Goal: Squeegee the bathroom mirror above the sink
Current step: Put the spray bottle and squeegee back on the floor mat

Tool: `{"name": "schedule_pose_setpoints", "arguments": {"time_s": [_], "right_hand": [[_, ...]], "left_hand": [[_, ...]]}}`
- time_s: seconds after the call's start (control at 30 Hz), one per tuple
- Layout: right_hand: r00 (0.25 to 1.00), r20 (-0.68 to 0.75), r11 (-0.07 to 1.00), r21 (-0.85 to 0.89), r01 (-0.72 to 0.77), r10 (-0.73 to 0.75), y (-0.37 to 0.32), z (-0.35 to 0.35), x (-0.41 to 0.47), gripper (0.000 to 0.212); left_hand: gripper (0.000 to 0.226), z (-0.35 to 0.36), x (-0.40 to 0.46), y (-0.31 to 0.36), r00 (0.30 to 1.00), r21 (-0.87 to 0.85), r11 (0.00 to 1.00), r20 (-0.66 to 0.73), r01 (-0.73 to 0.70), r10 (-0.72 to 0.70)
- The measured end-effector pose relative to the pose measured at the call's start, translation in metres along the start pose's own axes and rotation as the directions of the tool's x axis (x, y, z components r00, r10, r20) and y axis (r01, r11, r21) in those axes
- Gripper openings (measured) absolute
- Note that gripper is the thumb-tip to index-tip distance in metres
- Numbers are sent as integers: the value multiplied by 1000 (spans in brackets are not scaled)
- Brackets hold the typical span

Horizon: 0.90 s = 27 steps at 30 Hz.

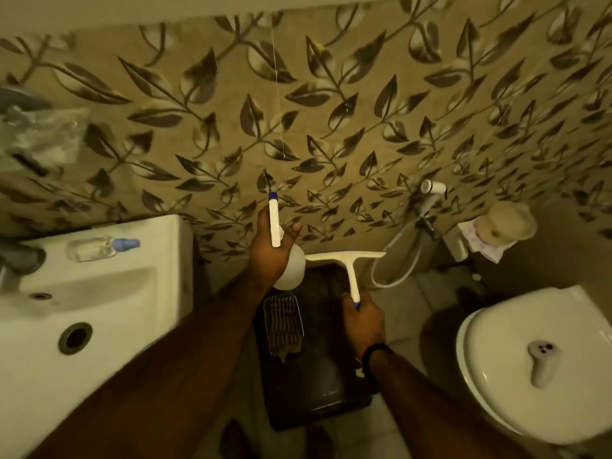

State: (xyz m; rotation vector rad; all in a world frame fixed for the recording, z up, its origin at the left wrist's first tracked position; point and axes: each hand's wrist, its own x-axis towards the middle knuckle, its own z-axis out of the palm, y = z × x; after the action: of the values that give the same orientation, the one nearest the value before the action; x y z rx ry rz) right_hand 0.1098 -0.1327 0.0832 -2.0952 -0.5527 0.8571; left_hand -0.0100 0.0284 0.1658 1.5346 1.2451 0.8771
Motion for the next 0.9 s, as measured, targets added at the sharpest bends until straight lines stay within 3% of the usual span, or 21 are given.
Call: {"name": "schedule_pose_setpoints", "arguments": {"time_s": [0.2, 0.4, 0.57, 0.67, 0.8, 0.9], "right_hand": [[991, 65, 990, -88, -108, 114, 73, 15, 9, 32], [992, 85, 976, -202, -77, 96, 117, 30, 15, 45], [986, 97, 920, -382, -89, 136, 142, 47, 22, 39], [973, 150, 937, -328, -120, 177, 149, 58, 28, 39], [967, 192, 956, -269, -113, 168, 153, 66, 35, 44], [965, 193, 957, -261, -123, 177, 153, 69, 42, 49]], "left_hand": [[71, 24, 14, -52, 1000, 43, 999, -12, 12, -11], [72, 44, 28, -90, 996, 92, 996, -94, 18, -9], [69, 59, 35, -119, 992, 125, 992, -125, -11, 26], [71, 63, 34, -132, 996, 109, 994, -94, 13, -3], [63, 68, 32, -142, 991, 172, 981, -78, -91, 106], [61, 69, 34, -144, 995, 168, 983, -48, -78, 87]]}}
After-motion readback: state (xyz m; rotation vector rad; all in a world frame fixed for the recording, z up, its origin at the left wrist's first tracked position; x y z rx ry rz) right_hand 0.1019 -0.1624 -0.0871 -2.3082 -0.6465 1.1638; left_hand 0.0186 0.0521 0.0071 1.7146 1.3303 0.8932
